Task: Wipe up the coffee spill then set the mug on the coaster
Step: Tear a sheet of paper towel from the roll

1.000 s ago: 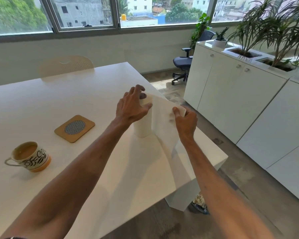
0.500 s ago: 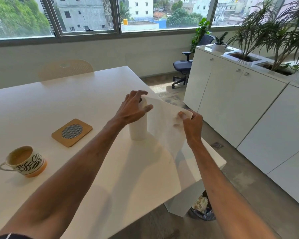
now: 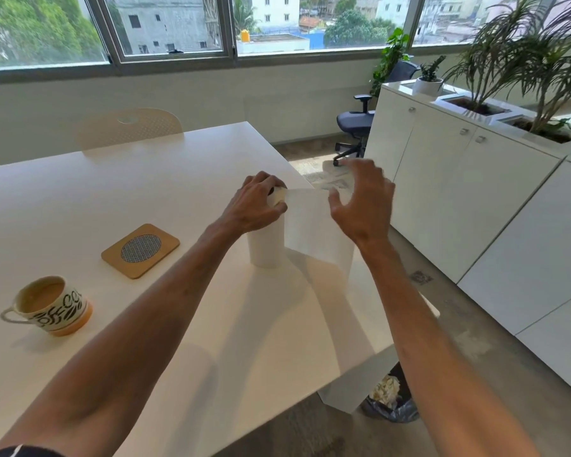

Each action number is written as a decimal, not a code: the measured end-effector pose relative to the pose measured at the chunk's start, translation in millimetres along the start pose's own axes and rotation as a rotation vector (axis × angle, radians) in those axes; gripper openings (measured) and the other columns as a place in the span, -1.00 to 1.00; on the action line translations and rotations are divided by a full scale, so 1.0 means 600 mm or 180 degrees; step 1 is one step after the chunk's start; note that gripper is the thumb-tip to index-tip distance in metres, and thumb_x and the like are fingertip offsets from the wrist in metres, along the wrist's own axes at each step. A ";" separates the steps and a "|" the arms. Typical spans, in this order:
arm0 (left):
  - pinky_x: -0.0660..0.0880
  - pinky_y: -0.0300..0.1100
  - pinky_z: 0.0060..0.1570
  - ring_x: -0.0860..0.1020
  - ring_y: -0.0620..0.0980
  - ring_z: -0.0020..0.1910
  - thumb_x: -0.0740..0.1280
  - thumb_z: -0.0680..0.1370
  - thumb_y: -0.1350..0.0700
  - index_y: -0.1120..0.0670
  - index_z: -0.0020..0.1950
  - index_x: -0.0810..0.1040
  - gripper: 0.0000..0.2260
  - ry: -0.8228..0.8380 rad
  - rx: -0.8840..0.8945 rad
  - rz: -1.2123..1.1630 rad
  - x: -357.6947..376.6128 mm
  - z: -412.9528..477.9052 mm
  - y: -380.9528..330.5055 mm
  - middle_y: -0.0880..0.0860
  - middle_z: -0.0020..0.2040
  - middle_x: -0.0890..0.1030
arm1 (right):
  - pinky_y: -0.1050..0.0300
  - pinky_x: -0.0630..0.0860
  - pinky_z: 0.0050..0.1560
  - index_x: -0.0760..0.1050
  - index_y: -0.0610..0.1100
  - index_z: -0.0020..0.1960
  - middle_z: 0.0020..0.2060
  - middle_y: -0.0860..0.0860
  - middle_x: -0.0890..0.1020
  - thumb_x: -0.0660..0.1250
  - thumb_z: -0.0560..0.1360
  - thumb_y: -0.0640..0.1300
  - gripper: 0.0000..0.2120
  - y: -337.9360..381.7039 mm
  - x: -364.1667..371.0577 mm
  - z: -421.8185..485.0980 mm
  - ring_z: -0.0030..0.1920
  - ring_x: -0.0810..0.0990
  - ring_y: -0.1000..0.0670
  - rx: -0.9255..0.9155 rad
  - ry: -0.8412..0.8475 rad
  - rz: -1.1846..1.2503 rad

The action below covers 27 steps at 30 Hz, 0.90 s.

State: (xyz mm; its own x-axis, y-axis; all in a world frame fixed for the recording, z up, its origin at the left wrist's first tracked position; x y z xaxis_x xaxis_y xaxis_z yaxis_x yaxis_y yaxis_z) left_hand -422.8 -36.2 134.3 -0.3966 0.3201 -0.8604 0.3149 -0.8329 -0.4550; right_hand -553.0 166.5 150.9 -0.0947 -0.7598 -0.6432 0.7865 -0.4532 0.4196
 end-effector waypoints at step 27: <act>0.51 0.10 0.26 0.42 0.15 0.45 0.44 0.53 -0.12 -0.07 0.42 0.52 -0.54 -0.0014 0.0235 0.0116 0.009 0.002 0.014 -0.03 0.44 0.51 | -0.11 0.55 0.25 0.58 0.06 0.39 0.20 -0.08 0.67 0.52 0.54 -0.11 -0.56 -0.022 0.074 0.042 0.19 0.66 -0.16 0.0308 0.2028 -0.1151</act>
State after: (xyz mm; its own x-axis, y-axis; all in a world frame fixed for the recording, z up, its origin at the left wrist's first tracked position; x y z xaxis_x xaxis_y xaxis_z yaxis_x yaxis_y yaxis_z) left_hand -423.6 -42.0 126.2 -0.3898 0.2872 -0.8750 0.2647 -0.8751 -0.4052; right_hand -583.1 126.8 132.7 0.0581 -0.1507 -0.9869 0.7131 -0.6855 0.1467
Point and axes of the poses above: each hand's wrist, its own z-axis towards the middle knuckle, its own x-axis out of the palm, y = z × x, the point moved 3 cm from there along z, towards the middle knuckle
